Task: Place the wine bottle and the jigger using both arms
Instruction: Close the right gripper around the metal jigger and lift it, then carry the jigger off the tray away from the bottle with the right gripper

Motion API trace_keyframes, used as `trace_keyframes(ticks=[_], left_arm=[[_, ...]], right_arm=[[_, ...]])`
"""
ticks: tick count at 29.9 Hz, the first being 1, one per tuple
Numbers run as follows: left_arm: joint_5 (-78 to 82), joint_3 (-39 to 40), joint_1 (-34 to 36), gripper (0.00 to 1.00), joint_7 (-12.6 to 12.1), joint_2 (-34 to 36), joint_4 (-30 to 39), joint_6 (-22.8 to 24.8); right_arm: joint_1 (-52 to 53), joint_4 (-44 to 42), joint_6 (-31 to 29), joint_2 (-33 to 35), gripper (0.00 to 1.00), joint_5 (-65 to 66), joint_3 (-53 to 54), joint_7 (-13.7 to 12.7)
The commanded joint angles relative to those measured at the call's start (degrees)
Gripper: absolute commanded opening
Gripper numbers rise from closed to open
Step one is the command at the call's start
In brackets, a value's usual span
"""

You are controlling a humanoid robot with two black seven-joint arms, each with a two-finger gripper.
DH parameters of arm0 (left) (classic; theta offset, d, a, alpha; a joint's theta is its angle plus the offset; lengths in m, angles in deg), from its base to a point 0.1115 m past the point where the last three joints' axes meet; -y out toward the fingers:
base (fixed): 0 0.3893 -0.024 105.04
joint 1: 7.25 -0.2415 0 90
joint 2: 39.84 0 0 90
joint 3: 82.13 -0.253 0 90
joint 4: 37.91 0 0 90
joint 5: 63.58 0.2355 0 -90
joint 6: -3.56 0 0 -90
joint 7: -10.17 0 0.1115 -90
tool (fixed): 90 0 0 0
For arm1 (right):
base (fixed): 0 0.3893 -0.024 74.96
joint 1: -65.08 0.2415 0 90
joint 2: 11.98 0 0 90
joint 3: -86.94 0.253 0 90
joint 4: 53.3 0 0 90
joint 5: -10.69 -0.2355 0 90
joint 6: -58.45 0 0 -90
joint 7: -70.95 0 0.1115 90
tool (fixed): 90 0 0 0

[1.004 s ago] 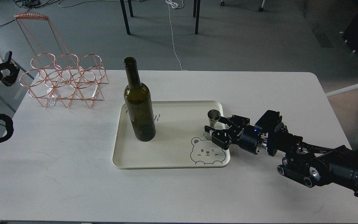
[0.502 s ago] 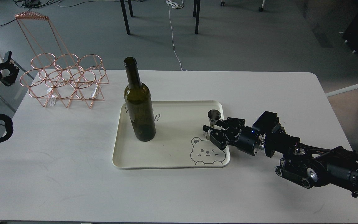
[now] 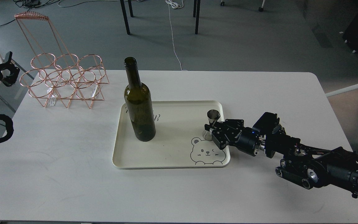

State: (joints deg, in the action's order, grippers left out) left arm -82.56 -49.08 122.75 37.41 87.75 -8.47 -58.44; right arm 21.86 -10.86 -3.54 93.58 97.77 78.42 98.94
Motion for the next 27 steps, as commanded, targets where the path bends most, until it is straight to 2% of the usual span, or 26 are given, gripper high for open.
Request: trace_keyframes(ticks=[1,8,27], left_arm=[[0.00,0.00,-0.01,0.98,0.00,-0.06,0.00,0.00],[0.00,0.00,-0.01,0.98,0.00,-0.06,0.00,0.00],[0.00,0.00,0.17,0.98,0.00,0.12,0.00,0.00]], right_arm=[[0.16,-0.08,-0.01,0.00,0.11,0.02,0.00,0.00],[-0.19,-0.87,-0.01,0.00,0.03,0.02,0.00,0.00],[0.95,1.06,-0.01,3.34,0.02,-0.77,5.26,0.00]])
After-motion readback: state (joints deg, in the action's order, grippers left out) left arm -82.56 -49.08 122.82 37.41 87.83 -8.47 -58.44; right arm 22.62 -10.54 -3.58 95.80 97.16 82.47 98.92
